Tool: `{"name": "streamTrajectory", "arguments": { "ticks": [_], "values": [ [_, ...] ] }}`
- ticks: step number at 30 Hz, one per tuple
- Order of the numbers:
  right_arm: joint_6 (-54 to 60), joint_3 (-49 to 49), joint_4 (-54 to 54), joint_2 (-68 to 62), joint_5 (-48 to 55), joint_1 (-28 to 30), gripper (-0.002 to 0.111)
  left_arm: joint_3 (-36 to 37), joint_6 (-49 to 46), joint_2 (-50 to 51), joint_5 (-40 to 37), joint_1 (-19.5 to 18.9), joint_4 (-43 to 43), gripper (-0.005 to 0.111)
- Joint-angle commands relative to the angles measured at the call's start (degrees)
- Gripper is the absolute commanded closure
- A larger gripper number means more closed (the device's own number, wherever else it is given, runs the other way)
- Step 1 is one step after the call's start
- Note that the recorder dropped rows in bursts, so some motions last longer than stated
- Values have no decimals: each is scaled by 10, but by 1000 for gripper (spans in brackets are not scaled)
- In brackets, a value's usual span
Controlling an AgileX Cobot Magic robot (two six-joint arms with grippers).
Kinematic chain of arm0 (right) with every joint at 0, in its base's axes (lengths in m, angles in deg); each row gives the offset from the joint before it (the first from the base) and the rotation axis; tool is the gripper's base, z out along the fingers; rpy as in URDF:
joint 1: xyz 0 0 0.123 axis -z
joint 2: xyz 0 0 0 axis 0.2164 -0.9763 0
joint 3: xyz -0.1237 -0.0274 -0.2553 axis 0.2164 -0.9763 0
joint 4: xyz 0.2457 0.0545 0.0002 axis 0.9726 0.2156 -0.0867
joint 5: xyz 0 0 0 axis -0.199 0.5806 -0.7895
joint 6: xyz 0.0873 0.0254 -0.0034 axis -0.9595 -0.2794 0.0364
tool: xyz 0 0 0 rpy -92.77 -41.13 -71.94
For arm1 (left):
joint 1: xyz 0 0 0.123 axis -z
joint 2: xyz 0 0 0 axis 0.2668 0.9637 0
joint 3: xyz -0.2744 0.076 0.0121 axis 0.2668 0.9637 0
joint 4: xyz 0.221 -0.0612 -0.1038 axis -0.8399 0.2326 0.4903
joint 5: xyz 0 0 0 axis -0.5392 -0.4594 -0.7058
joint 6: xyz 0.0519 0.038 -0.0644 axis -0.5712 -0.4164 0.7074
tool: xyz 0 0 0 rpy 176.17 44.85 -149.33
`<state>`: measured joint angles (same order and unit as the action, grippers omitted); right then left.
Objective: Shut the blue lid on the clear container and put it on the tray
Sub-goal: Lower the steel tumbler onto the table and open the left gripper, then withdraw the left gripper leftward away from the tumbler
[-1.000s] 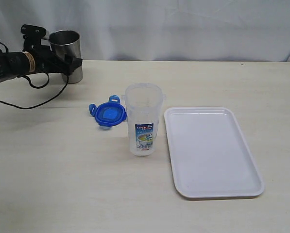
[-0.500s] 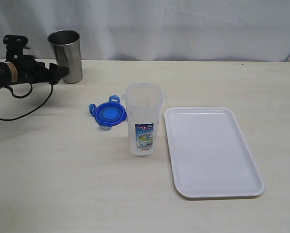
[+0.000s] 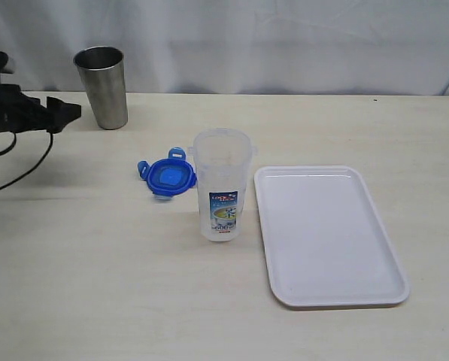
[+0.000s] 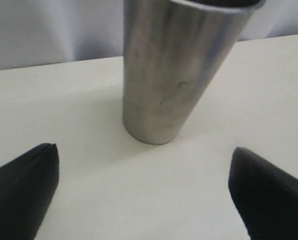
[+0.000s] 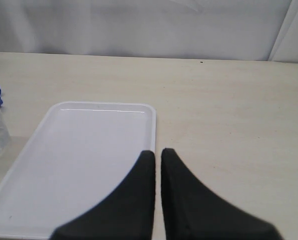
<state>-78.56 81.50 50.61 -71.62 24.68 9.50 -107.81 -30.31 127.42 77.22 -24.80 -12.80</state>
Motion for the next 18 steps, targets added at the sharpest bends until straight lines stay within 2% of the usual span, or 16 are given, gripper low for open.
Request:
{"name": "streamTrajectory", "arguments": {
  "ticks": [1, 8, 13, 18],
  "values": [
    [2, -1, 0, 2, -1, 2, 104, 46, -2, -73, -45, -21, 1, 22],
    [2, -1, 0, 2, -1, 2, 104, 82, 2, -206, -140, -29, -1, 22],
    [2, -1, 0, 2, -1, 2, 104, 91, 36, -299, -135, -29, 1, 22],
    [2, -1, 0, 2, -1, 2, 104, 91, 43, -347, -73, -29, 1, 22]
  ]
}}
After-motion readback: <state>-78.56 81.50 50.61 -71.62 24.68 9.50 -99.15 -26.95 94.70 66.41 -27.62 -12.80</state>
